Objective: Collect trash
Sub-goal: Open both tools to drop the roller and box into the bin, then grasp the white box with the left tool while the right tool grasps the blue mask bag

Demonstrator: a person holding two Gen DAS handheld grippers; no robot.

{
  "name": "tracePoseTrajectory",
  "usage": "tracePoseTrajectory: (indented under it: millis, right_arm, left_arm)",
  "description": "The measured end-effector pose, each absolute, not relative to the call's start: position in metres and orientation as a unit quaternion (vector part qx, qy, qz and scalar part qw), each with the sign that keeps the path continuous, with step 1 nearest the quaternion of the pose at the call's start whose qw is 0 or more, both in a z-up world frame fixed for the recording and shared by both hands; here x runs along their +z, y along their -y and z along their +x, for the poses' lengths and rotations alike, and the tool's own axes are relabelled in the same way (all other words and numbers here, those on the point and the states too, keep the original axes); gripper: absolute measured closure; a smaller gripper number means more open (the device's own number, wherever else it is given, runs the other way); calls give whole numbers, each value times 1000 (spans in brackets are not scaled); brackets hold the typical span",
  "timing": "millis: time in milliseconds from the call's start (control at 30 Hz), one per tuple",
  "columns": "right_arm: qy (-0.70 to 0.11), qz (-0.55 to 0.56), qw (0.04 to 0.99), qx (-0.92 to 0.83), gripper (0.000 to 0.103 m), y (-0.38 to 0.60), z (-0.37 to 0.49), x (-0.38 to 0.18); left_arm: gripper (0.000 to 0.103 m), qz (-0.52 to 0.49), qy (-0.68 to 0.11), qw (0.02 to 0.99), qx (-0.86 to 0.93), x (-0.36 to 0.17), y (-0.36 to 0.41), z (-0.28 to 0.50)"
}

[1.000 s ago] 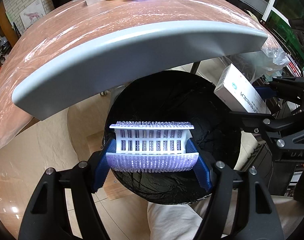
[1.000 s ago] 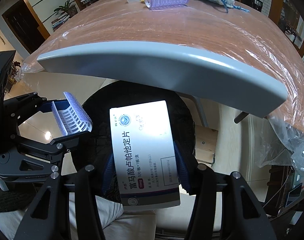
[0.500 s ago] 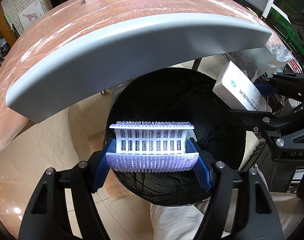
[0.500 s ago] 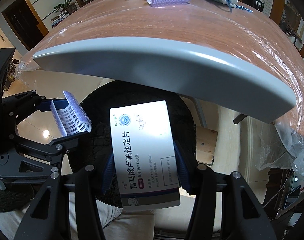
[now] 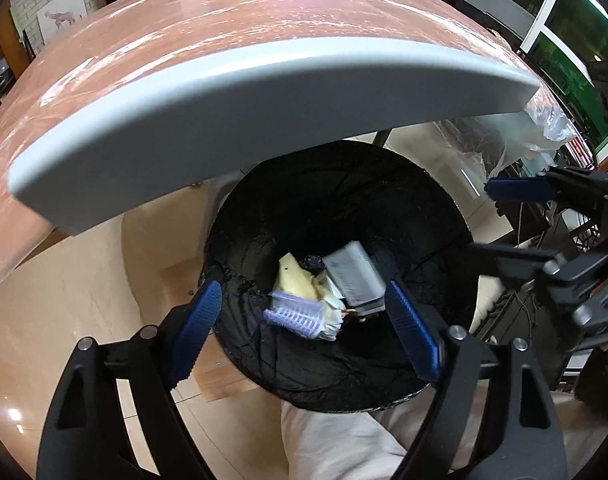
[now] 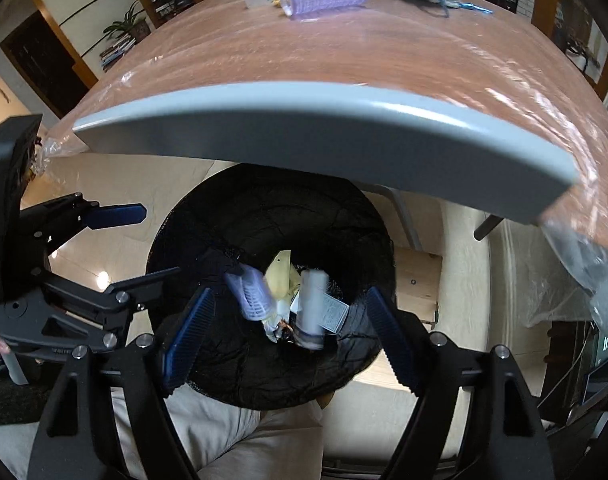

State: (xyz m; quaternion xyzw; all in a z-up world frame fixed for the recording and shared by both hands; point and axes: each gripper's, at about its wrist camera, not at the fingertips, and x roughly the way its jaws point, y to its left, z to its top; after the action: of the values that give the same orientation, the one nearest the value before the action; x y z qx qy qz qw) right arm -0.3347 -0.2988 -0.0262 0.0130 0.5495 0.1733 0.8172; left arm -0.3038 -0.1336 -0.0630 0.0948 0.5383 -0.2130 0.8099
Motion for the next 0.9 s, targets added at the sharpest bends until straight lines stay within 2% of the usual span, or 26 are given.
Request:
tracePoseTrajectory:
  millis: [133,267,333,433,500,667,900]
  right_arm:
    - [-530,21,830,170,26,311,-345,-5]
    - [-474,18,866,161,23,326,-356,44]
    - [-441,16,886,142,13,334,-352,66]
    - [-396,10,911,111,6,345,-331,94]
    - [-379,2,921,95,6,350,-309,106]
    - [-372,-40,925,72,5,351,-242,116]
    - [-399,-94,910,62,5,339,-147,102]
  left_arm:
    - [18,84,-527,816,-222,-47,124,-313]
    - [18,52,-479,840,-252,2,109,-324]
    - [3,38,-448,853,-265,29,102,-323]
    - [2,34,-392,884,-251,67,98,-309]
    - [2,26,-377,897,-230,83,92,-284]
    - [2,9,-379,906,-190,95,84,-225]
    - [2,9,-409,894,-181,85,80,-143]
